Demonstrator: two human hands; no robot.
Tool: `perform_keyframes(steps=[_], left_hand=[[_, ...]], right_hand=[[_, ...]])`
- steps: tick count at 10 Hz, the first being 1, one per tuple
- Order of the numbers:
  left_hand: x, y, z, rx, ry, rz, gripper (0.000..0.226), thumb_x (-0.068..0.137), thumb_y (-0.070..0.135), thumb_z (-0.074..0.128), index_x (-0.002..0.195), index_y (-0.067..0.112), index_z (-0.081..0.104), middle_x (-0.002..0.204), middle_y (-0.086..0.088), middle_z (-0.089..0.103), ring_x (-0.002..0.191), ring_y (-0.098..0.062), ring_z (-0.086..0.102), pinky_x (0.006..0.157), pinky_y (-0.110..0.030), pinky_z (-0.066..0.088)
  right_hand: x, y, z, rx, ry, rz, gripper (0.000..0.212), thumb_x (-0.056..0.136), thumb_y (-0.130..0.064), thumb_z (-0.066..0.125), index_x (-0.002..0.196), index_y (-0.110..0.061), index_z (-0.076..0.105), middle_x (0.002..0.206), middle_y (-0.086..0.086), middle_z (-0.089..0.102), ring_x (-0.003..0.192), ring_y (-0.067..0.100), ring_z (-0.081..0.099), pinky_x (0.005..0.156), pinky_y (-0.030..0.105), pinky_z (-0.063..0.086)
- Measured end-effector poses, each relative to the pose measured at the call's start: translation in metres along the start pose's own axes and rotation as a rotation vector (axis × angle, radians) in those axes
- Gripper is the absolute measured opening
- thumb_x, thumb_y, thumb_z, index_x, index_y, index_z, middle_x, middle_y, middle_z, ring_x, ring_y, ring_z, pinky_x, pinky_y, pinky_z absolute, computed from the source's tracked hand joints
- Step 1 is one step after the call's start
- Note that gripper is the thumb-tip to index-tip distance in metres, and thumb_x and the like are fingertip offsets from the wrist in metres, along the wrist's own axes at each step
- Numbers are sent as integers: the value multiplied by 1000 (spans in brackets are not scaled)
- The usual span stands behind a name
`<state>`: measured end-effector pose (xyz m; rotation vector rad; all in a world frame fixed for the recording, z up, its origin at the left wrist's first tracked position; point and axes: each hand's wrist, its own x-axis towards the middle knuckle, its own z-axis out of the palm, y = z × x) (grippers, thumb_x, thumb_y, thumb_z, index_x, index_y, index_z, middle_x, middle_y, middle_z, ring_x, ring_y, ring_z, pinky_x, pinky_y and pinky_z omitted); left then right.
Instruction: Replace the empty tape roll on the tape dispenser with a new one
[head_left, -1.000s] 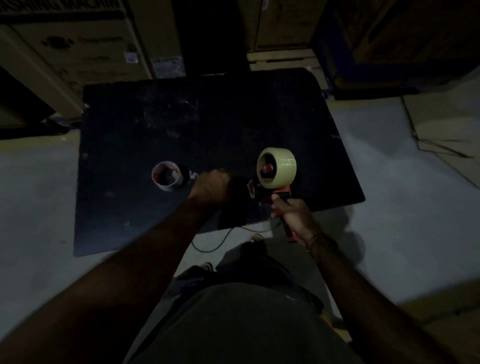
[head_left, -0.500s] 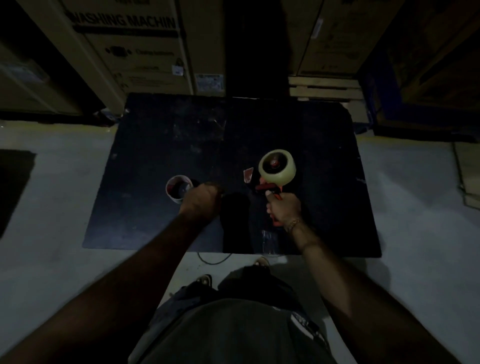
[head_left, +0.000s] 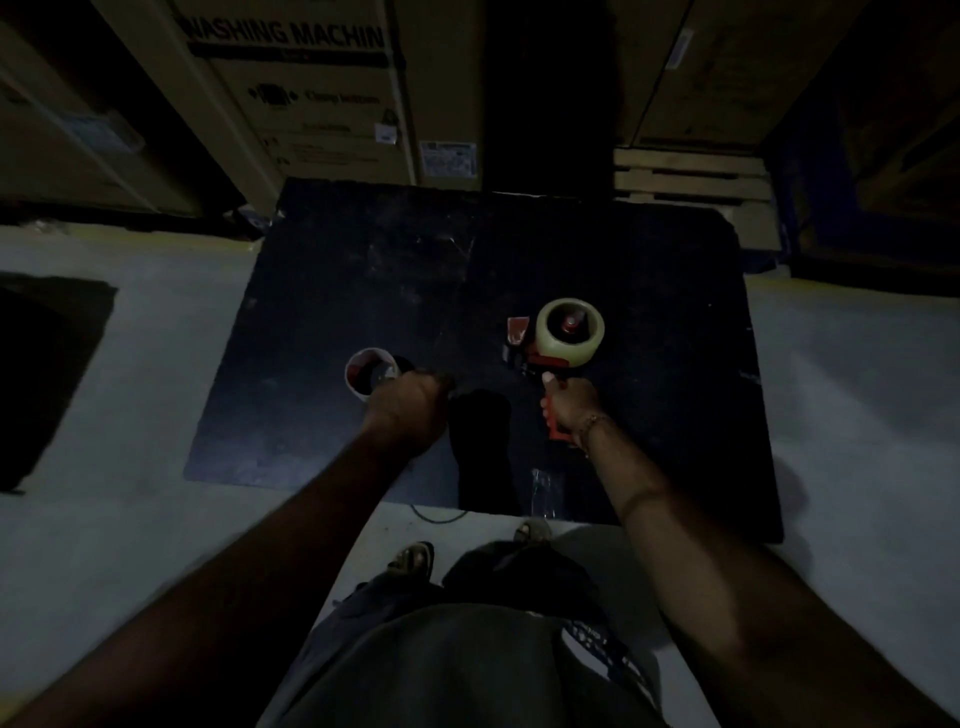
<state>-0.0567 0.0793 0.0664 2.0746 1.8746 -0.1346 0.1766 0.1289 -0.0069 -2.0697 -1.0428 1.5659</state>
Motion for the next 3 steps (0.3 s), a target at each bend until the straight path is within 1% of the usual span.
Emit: perform_keyframes(steps=[1, 2, 3], left_hand=[[1, 3, -2, 11, -8, -6, 35, 99, 25, 51, 130, 26, 68, 127, -8, 73, 114, -36, 70, 94, -51, 58], [4, 5, 0, 27, -3, 20, 34, 100, 30, 50, 129, 27, 68, 125, -6, 74, 112, -33, 71, 97, -52, 56], [8, 8, -1, 35, -19, -12, 34, 101, 31, 50, 129, 27, 67, 125, -7, 74, 112, -33, 71, 96, -52, 56]], right_hand=[[1, -4, -8, -166, 26, -13, 53, 109, -37, 54, 121, 12, 69, 115, 27, 73, 108, 40, 71, 99, 48, 57], [3, -5, -11, -281, 50, -27, 49, 108, -37, 54, 126, 6, 70, 131, 26, 70, 122, 42, 67, 95, 42, 55], [-6, -8, -14, -349, 67, -1, 48, 107, -37, 53, 119, 5, 73, 124, 25, 74, 117, 41, 70, 86, 36, 52]])
